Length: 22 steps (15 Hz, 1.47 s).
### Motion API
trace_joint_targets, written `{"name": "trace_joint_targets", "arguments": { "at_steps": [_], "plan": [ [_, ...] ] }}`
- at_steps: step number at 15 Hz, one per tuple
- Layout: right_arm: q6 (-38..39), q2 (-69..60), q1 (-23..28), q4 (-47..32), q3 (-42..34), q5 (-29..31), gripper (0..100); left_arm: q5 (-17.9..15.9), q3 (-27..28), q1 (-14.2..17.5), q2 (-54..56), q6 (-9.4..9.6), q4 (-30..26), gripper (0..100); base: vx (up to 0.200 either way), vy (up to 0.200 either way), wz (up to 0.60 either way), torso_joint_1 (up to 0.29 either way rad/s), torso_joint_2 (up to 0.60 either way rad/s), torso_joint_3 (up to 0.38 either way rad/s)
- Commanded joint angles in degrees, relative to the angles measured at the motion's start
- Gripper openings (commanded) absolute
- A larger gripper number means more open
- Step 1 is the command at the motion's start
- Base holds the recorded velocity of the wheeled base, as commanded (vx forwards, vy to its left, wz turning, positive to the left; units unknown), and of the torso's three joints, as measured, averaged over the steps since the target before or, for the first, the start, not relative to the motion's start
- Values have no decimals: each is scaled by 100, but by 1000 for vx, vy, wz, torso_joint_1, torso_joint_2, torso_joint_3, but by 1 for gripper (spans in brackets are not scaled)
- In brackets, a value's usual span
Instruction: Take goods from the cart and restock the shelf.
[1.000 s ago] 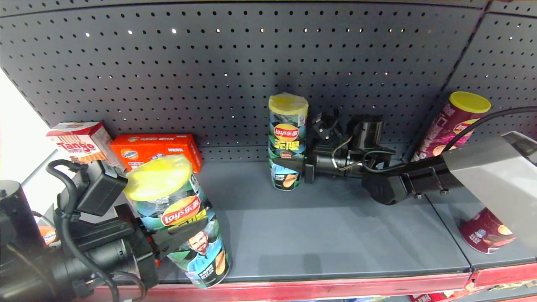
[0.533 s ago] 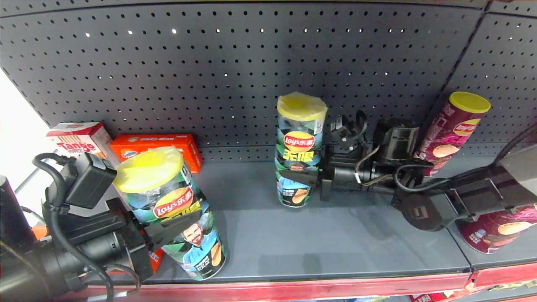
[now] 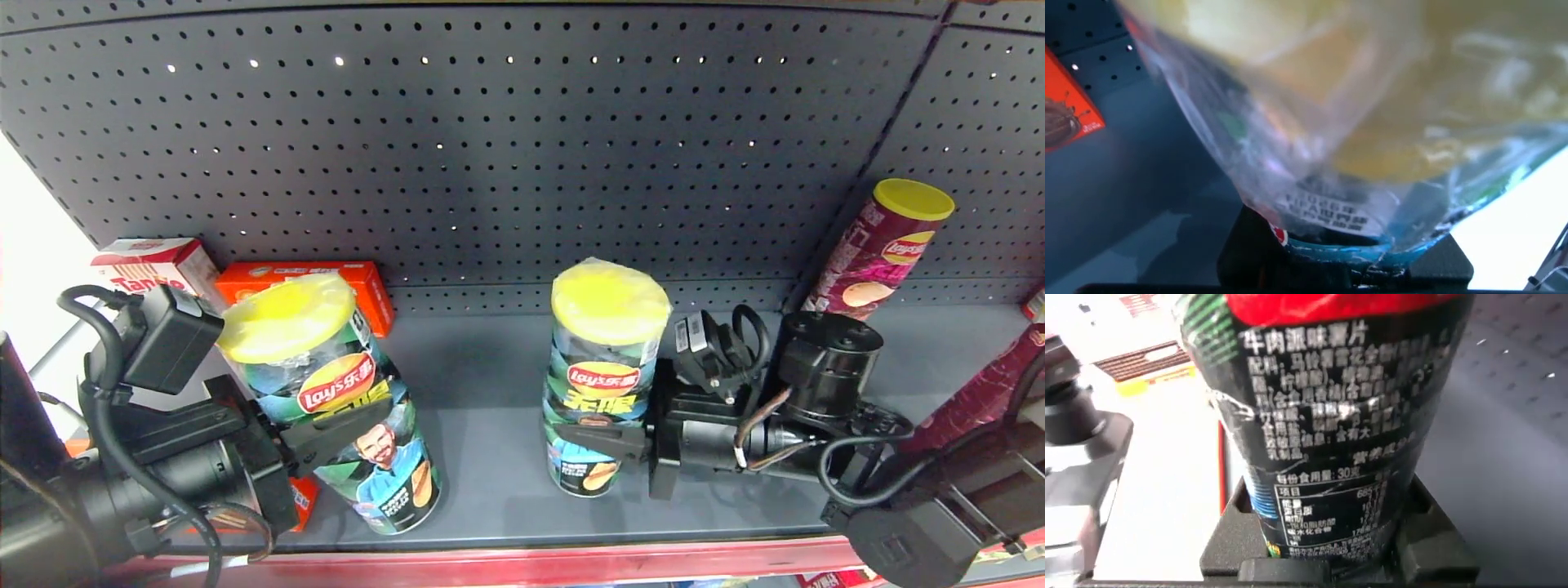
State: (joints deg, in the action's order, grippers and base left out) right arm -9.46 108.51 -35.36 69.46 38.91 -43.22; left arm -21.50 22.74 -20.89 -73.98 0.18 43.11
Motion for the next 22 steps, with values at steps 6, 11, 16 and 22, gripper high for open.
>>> {"name": "trace_joint_targets", "arguments": {
  "at_steps": [6, 11, 16, 22],
  "plan": [
    [-3, 399, -32, 630, -384, -29, 0, 23, 29, 6, -2, -9, -4, 0, 0, 0, 0, 0, 0, 0],
    [-12, 478, 47, 630, -376, -29, 0, 15, 20, -2, -19, -9, 5, 0, 0, 0, 0, 0, 0, 0],
    [-38, 469, 47, 639, -393, -29, 100, 15, -15, 6, -2, -1, 5, 0, 0, 0, 0, 0, 0, 0],
    [-38, -93, 38, 771, -929, 50, 100, 15, -67, 6, 16, -9, -4, 0, 0, 0, 0, 0, 0, 0]
  ]
}}
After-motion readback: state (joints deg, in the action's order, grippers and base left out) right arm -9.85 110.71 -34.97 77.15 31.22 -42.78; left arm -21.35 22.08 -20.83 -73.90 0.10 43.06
